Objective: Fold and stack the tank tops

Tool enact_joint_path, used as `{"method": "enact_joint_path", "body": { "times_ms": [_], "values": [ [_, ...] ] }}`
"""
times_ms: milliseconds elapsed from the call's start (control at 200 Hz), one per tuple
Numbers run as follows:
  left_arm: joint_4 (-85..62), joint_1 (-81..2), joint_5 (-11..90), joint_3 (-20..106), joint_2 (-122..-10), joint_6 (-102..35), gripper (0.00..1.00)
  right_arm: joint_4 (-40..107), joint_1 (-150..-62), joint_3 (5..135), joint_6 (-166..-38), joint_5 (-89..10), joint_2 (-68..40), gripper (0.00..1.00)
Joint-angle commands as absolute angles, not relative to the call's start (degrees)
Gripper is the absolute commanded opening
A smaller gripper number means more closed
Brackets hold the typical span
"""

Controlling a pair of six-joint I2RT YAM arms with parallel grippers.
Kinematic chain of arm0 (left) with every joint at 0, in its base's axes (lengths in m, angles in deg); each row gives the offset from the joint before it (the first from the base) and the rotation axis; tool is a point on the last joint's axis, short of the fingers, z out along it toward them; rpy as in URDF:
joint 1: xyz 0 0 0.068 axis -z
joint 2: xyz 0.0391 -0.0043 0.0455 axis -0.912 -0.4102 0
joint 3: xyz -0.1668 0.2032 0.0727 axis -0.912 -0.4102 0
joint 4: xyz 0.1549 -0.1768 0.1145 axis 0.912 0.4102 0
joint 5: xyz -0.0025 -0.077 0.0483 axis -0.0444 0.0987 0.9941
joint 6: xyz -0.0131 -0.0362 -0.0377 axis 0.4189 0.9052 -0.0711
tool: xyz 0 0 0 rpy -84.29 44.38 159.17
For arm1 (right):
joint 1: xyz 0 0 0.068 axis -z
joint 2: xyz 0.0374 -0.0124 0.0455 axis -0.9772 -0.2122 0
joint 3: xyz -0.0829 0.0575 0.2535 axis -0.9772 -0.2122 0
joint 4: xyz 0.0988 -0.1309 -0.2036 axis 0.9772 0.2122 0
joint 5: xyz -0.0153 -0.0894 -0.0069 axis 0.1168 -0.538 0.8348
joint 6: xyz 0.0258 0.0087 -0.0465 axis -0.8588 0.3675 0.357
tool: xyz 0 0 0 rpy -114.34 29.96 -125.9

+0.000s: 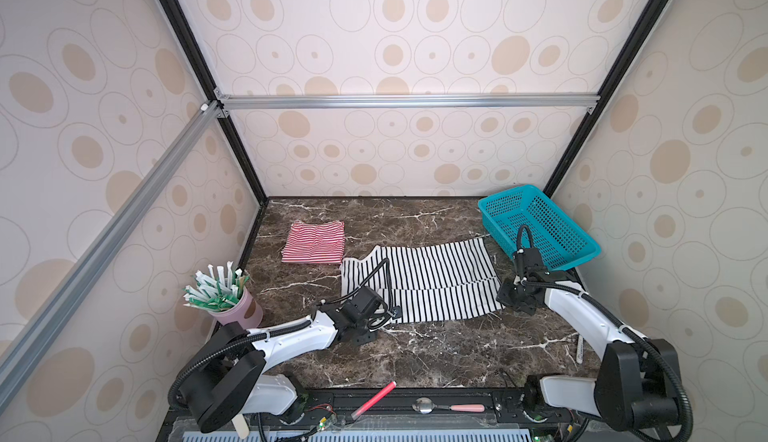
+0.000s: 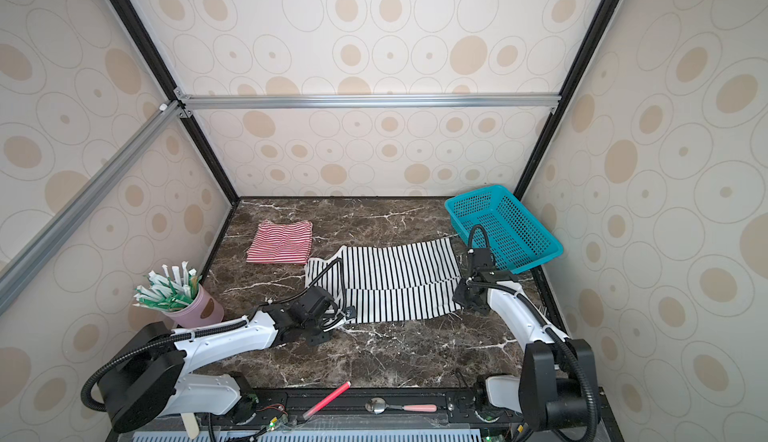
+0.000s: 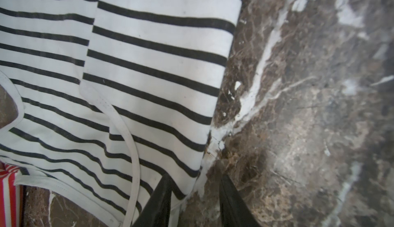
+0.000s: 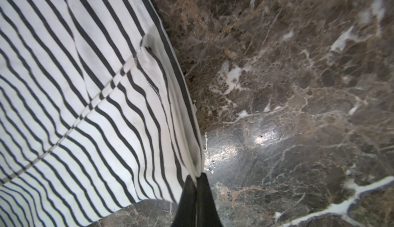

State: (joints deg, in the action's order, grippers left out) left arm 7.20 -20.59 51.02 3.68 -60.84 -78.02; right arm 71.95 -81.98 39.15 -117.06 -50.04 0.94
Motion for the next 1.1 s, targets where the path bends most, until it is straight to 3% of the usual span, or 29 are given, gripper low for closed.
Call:
{"method": "enact_joint_path", "body": {
  "times_ms": [0,530,590,645,720,890,1096],
  "values": [
    [4.4,-20.2,52.3,4.1,-61.4,-78.9,0.37,75.6,-82.4,41.1,-116.1,-49.9,2.1,0.0],
    [5.3,-20.7,54.9,2.4,-55.3,-81.4,0.38,76.3,-82.3,40.4,-114.8,-50.5,0.8,0.0],
    [4.3,-21.4,55.1,2.9,-55.6,-81.5,0.38,76.2,-82.3,39.3,-114.9,-51.0,0.7,0.1],
    [2.6,-22.1,55.5,3.4,-56.3,-81.3,0.38,76.4,-82.4,38.8,-115.1,-51.5,0.7,0.19],
    [0.2,-22.5,56.7,4.1,-58.7,-81.0,0.38,76.7,-82.4,38.6,-115.2,-52.2,1.8,0.22],
    [-5.9,-24.0,60.4,6.6,-66.2,-80.8,0.36,74.6,-83.0,38.5,-115.7,-50.9,2.6,0.22],
    [-8.8,-25.6,59.6,8.0,-71.2,-81.6,0.35,66.5,-86.4,38.4,-117.2,-44.8,-5.7,0.2]
  ]
}}
